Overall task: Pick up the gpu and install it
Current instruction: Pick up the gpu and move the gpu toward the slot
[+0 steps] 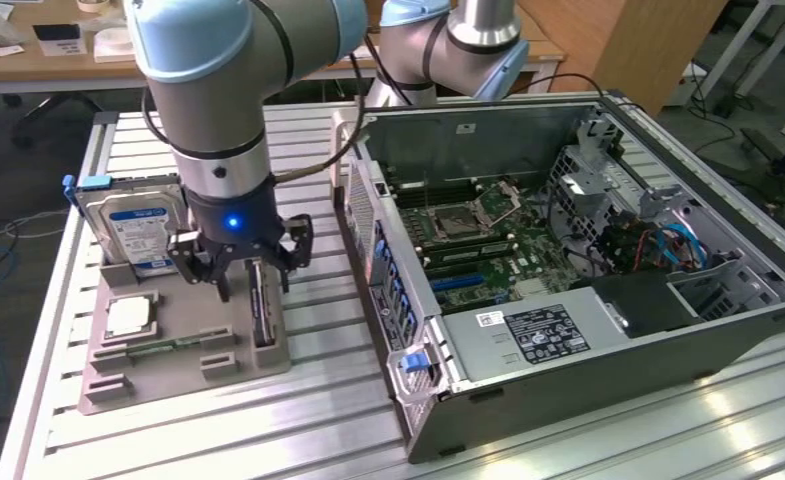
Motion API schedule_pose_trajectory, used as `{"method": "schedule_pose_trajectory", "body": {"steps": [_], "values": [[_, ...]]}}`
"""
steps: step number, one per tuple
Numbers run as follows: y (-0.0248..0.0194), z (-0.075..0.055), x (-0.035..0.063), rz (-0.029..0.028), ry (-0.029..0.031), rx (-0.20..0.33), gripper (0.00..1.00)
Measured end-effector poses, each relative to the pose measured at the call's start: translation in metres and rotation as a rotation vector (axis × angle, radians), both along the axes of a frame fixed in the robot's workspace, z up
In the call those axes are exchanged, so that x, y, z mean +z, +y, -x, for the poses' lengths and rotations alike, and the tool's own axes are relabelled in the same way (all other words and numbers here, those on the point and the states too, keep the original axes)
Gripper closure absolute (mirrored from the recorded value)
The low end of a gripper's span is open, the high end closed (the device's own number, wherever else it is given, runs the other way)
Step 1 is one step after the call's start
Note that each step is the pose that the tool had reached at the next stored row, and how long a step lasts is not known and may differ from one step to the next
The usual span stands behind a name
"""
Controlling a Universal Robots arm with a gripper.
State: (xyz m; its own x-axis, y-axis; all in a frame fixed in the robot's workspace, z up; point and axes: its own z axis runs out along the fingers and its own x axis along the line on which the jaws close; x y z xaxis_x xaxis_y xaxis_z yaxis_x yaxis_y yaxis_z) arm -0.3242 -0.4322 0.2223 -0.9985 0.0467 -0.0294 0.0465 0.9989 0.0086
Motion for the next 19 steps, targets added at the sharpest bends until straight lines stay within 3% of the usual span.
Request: {"method": "schedule_pose_trajectory", "body": {"steps": [9,19], "values": [[-0.0003,-0.002,-0.0156,0.0001,0.0011,0.0,0.28],[-0.0004,-0.002,-0.0159,0.0,0.001,0.021,0.28]]}}
